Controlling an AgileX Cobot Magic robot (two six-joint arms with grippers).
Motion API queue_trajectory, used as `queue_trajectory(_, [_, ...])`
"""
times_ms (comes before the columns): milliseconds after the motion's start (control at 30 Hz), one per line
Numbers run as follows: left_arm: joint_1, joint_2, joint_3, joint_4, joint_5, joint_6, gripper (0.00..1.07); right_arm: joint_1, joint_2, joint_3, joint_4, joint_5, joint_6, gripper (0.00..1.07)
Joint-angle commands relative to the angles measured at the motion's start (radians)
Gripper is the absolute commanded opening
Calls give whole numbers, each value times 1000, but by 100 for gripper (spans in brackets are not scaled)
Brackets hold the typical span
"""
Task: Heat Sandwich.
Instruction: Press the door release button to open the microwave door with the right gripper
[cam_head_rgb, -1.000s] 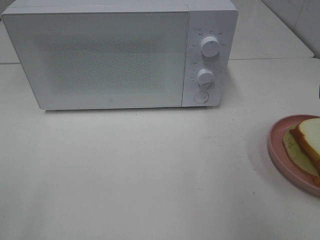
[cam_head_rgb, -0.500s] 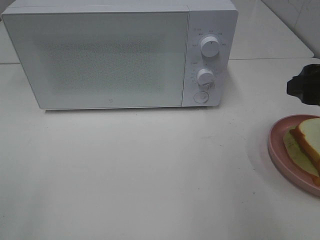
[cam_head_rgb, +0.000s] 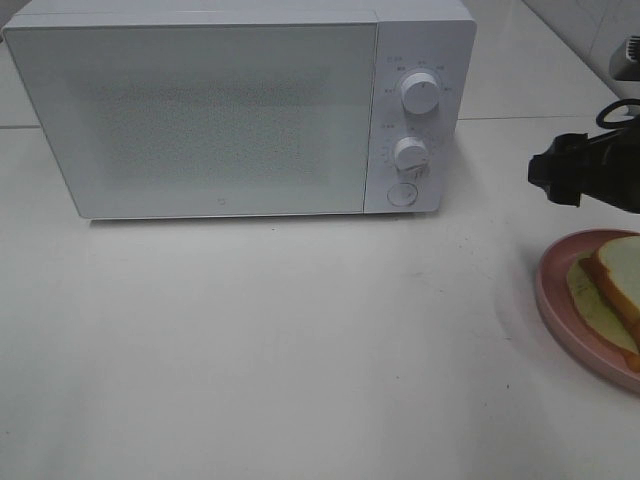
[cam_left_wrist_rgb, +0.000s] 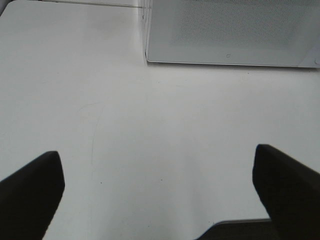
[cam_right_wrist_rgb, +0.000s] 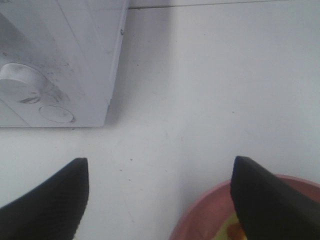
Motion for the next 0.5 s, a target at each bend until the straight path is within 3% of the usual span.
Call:
queue_trajectory(33, [-2, -23, 2, -2, -15, 2, 97, 57, 25, -7, 70, -72, -69, 76])
queue_trajectory(300, [-2, -23, 2, -2, -15, 2, 97, 147, 90, -7, 210, -205, -195, 76])
queue_trajectory(500, [-2, -23, 2, -2, -15, 2, 97, 262, 145, -6, 401, -368, -373, 76])
